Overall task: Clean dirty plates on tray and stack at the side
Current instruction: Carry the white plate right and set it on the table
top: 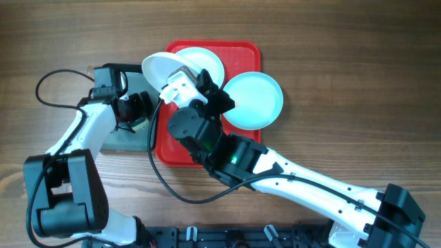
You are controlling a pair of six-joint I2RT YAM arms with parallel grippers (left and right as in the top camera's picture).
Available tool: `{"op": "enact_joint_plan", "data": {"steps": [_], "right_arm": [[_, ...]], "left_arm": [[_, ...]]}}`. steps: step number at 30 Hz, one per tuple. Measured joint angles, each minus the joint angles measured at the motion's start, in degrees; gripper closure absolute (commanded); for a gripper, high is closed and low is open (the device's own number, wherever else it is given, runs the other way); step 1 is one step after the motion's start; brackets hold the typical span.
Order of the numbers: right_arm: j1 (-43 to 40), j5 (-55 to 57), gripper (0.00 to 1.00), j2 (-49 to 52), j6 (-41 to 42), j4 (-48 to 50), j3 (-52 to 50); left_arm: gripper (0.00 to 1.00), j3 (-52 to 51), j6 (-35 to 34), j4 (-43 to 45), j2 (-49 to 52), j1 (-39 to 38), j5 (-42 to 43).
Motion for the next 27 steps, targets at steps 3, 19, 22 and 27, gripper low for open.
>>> {"op": "enact_joint_plan", "data": {"steps": [3,19,22,27], "right_arm": [[-0.7,-1.4,0.96,0.0,4.9,-3.0,0.1],[-37.9,-54.1,0.96,0.0,32.9,-14.0,0.2],[-48.3,-61.5,0.96,0.0,34.7,-15.6,0.2],[-62.0,-66.8,0.96,0.0,36.0,-19.1,0.2]], "left_arm": [[0.00,0.0,0.0,0.0,0.0,0.0,0.0],[0.00,0.0,0.0,0.0,0.0,0.0,0.0],[0.00,0.0,0.0,0.0,0.0,0.0,0.0],[0.00,0.0,0.0,0.0,0.0,0.0,0.0]]}}
